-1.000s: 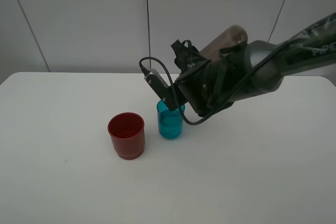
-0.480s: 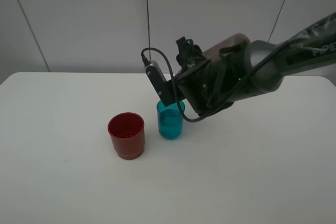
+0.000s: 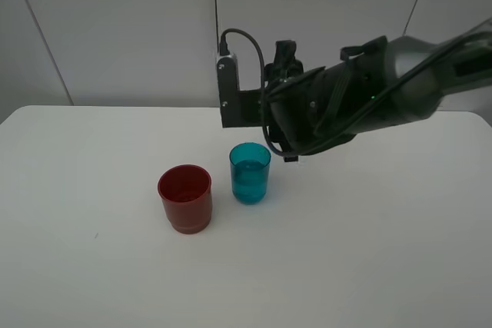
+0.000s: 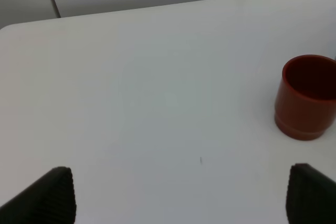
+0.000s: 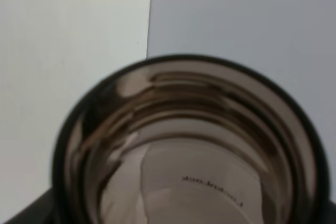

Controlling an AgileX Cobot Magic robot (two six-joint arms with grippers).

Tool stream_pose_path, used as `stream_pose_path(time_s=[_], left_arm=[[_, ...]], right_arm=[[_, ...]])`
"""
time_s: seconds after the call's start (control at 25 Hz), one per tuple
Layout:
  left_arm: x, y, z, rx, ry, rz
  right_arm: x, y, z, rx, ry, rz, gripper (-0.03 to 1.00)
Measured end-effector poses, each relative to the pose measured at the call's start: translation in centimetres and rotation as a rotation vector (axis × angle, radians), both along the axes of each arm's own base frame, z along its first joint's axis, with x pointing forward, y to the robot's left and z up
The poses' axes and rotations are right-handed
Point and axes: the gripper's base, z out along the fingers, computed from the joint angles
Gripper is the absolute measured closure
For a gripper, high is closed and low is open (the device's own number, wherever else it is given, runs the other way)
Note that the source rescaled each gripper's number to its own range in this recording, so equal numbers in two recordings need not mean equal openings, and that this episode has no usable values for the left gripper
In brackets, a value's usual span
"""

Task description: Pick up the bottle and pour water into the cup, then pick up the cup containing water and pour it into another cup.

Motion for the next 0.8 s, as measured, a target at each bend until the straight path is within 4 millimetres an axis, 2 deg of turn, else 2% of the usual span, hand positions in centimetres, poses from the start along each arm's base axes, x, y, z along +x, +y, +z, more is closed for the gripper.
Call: stream_pose_path(time_s=[0.2,0.32,0.56,0.8], left_arm=[[0.0,0.0,0.0,0.0,0.0,0.0],[0.0,0.0,0.0,0.0,0.0,0.0],[0.0,0.0,0.0,0.0,0.0,0.0],[0.0,0.0,0.0,0.0,0.0,0.0]], right_arm=[[-0.5,-0.9,3.1,0.274,0.023,-0.072,0.96],[-0.3,-2.3,4.6,0.436,0.063,-0.136,0.96],[1.6,-6.9,6.5,0.665,0.104,-0.3,0.96],[3.4,-10.9,7.6,0.87,0.133,-0.382,0.96]])
